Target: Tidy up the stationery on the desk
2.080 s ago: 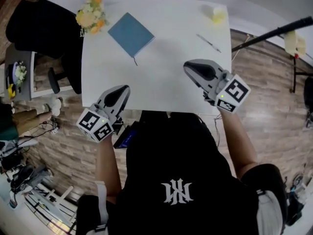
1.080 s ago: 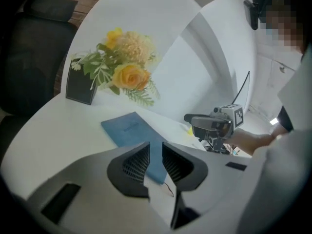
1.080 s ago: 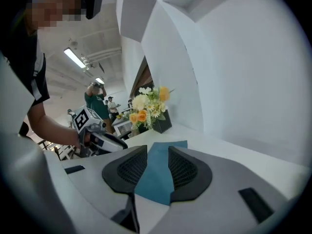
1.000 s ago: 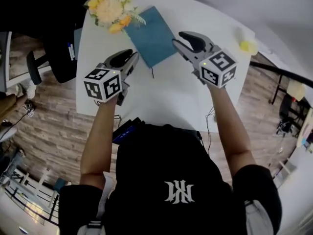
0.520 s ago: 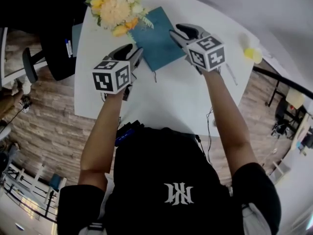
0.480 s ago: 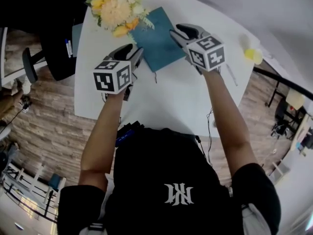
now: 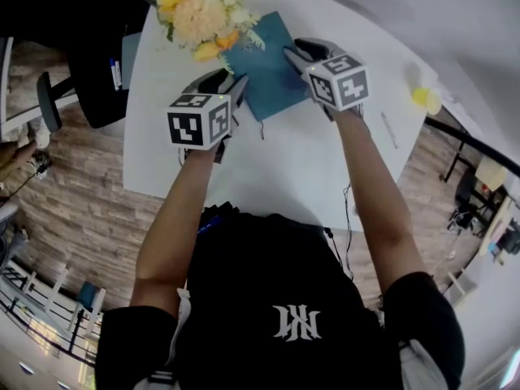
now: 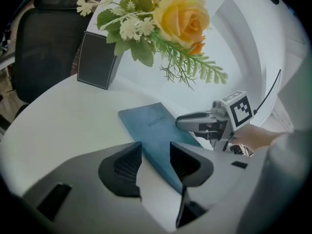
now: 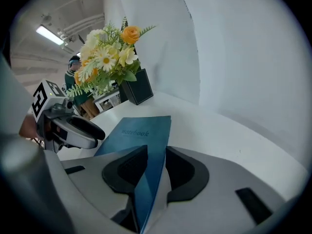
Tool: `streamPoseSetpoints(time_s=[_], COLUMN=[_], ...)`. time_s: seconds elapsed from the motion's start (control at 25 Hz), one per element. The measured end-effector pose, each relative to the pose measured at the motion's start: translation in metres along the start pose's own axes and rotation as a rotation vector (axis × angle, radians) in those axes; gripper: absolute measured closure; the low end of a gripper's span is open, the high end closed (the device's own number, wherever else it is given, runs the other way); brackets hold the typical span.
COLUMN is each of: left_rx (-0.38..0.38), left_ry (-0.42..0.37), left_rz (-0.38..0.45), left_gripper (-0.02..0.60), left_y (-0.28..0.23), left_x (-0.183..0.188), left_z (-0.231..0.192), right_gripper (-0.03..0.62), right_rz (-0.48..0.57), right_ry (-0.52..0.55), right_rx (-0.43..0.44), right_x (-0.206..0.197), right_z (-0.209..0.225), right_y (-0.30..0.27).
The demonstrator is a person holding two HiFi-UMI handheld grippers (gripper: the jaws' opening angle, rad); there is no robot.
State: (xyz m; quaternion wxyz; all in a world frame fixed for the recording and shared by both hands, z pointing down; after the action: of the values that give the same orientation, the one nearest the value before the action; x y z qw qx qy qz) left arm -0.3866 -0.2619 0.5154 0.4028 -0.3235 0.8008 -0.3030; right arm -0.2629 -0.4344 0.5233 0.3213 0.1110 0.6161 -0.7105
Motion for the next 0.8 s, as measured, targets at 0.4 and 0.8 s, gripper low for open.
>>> streamPoseSetpoints(time_s=[0.4,0.8], left_rx=[0.048,0.087], left_ry=[-0.069,-0.192], left_rz=[-0.035,-0.107], left_gripper=[0.434,0.511], left_y=[-0.005,-0.01], left_x=[-0.001,-0.014], left_z=[0.003,0.014], right_gripper=[0.474,0.474], right_rz=[0.005,-0.035], right_ry=[0.007,-0.002], right_rx=[0.001,-0.012], right_x=[-0.004,-0.043], right_z=[-0.004,-0.014], right_y=[0.001,0.023])
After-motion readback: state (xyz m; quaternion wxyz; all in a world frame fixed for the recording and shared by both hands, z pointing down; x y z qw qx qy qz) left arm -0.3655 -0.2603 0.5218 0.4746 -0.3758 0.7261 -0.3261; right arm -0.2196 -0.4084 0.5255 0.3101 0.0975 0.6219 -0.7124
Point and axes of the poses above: the fingertips, and each gripper's own axes: y backward along the fingers, z to its right, x out of its top, the point moved 8 cm from there along y, backward along the fingers, and after that the axes turned 8 degrees about -z, right-handed, at the moved point
